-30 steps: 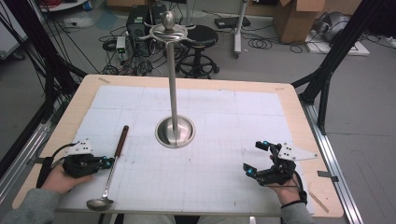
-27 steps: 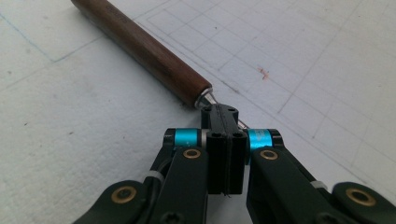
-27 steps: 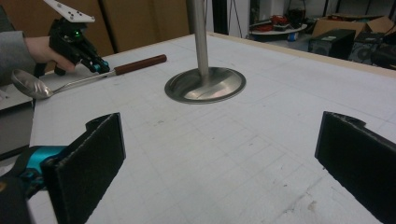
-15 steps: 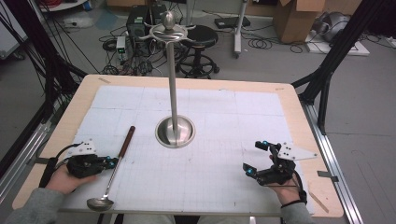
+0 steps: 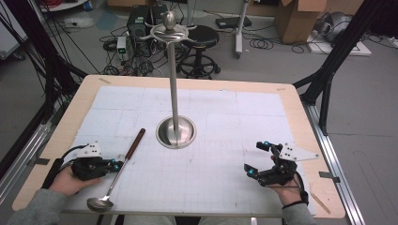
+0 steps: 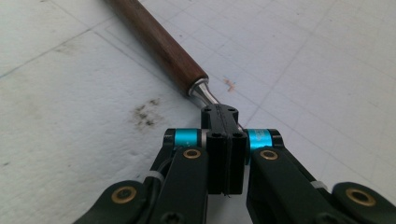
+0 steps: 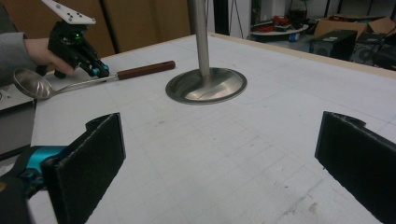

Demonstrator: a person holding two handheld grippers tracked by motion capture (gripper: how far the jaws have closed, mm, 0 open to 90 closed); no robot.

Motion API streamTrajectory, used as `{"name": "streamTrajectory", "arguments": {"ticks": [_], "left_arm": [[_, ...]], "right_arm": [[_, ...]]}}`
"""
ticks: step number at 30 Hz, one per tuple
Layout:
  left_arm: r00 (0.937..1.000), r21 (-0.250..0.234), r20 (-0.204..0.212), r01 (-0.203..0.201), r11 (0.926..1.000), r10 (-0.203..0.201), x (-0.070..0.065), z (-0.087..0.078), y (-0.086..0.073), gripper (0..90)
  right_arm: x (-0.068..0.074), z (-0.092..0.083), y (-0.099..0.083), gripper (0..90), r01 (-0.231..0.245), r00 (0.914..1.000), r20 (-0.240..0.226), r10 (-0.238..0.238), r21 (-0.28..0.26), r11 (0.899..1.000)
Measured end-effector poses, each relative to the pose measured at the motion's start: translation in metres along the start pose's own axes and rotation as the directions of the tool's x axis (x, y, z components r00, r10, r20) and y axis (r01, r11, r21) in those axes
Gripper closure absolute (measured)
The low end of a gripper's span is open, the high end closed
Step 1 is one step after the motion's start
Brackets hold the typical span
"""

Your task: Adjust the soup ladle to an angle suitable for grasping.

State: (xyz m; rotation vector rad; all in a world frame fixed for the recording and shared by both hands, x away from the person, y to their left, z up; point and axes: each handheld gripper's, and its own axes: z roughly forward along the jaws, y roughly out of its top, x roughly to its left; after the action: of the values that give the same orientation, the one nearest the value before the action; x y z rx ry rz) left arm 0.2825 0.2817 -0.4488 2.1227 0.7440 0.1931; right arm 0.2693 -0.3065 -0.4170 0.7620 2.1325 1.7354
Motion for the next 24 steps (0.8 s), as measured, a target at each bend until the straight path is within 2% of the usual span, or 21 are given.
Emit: {"name": "streamTrajectory", "arguments": {"ticks": [5, 13, 18, 21, 24], "left_arm": [[0.9985, 0.021, 0.022, -0.051, 0.9985, 0.050, -0.008, 0.006, 0.006, 89.7], [0.9971, 0.014, 0.036, -0.068, 0.9976, 0.067, -0.011, 0.006, 0.005, 89.7], [0.9973, 0.017, 0.045, -0.059, 0.9981, 0.059, -0.009, 0.006, 0.005, 89.7], [0.9988, 0.020, 0.012, -0.047, 0.9987, 0.047, -0.006, 0.001, 0.006, 89.7], [0.9992, -0.028, -0.019, -0.035, 0.9990, 0.035, -0.006, -0.010, 0.008, 89.7]], "right_arm": [[0.000, 0.000, 0.000, 0.7, -0.003, 1.0000, 0.000, 0.003, 0.002, 1.000], [0.000, 0.000, 0.000, 0.7, 0.000, 1.0000, 0.001, 0.000, 0.001, 1.000], [0.000, 0.000, 0.000, 0.7, -0.002, 1.0000, 0.000, 0.002, 0.006, 1.000], [0.000, 0.000, 0.000, 0.7, -0.002, 1.0000, 0.001, 0.002, 0.001, 1.000], [0.000, 0.000, -0.001, 0.7, -0.004, 1.0000, -0.001, 0.004, 0.007, 1.000]]}}
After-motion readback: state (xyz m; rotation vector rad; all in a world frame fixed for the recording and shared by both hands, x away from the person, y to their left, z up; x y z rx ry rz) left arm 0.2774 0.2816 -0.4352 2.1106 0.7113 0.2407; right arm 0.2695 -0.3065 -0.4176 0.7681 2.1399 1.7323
